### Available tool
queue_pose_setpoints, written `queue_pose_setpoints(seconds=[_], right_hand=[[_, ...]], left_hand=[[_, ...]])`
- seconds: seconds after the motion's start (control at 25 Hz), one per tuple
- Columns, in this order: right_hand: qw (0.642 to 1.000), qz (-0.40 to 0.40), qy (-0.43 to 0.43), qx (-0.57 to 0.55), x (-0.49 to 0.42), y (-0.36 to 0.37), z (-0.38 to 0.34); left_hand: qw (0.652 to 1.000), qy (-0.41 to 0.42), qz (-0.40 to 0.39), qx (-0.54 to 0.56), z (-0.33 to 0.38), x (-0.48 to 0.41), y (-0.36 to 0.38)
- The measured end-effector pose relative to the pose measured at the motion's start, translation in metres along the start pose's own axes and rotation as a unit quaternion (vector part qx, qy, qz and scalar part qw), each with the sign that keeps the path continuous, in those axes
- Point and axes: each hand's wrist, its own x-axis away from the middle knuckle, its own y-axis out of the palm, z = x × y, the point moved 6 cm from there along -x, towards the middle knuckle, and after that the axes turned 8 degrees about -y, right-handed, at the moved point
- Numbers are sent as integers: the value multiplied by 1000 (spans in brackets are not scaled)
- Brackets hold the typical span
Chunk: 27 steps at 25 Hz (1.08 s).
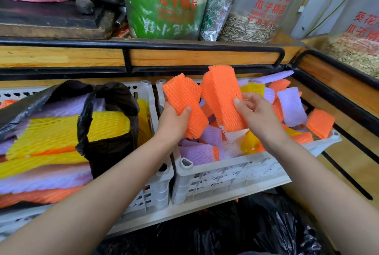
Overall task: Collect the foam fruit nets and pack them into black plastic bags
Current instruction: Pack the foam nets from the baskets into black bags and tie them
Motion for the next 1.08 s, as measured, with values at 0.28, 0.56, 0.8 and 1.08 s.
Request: queue_pose_setpoints(seconds=[0.28,0.56,0.8,1.08], right_hand=[[997,57,-10,-45,4,-3,-4],[988,-152,-22,-20,28,41,2],[961,-133,-89,225,-16,8,44],[817,-195,-67,539,-44,-6,97]], left_hand=[[998,-3,4,60,4,5,-12],[984,22,-148,97,24,29,6],[996,53,-53,44,18,18,-19],[991,62,-101,55,15,22,-15]])
